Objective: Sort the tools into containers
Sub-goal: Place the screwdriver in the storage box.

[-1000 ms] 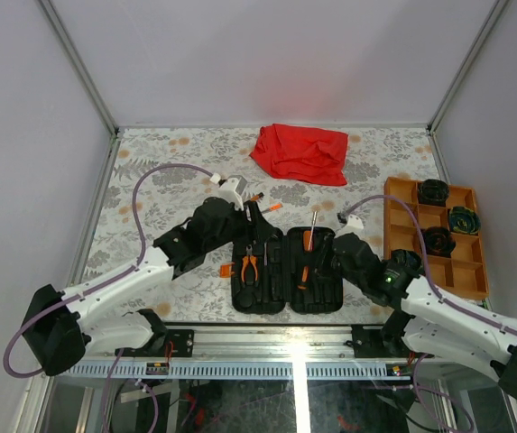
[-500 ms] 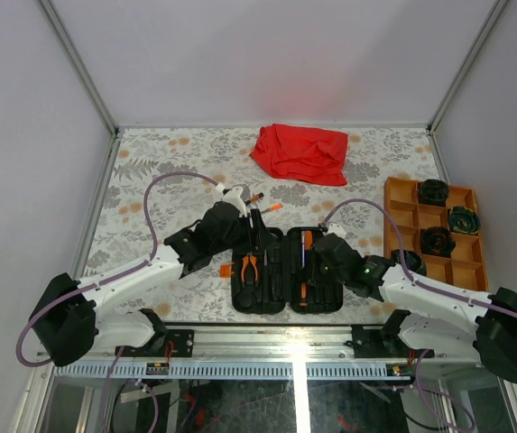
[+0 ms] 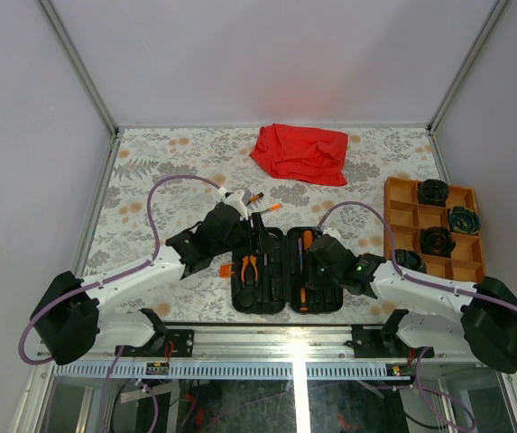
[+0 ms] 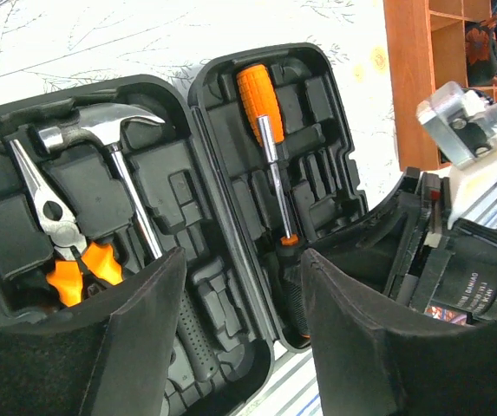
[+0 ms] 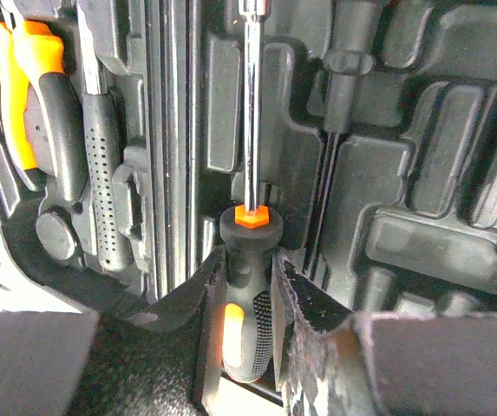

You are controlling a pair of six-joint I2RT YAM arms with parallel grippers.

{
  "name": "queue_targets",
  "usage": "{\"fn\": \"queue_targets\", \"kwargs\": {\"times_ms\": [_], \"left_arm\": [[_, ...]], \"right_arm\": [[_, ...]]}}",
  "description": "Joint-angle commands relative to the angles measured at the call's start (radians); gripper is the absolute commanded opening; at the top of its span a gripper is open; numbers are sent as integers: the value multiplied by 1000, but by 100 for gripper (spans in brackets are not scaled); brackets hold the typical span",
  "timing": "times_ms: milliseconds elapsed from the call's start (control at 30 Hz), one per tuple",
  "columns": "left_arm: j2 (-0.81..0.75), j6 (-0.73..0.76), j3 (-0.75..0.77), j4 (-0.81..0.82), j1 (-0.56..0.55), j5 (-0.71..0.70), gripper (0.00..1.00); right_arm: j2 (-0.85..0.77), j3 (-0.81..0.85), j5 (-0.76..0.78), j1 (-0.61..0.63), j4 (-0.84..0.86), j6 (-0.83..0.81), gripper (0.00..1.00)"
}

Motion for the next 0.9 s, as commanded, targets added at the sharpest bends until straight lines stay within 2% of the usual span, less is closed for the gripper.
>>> {"fn": "queue_targets", "kwargs": {"times_ms": [0,167,267,567,733,867], "left_arm": [[-2,-9,-13,69,0,23,54],[-5,-8,-18,78,-1,31,54],[-2,-6,-20,79,-1,31,54],[0,-12,-27,80,-1,16,54],[4,-12,-23,72,-1,3,54],[3,-14,-23,63,-1,-6,54]], "right_arm": [[28,27,-35,2,31,8,4],[57,28,-35,1,17,16,8],[52,23,-32,1,12,24,21],[-4,55,-13,1,-46,19,43],[-15,74,0,2,-61,13,47],[-35,77,24,1,-67,9,44]]}}
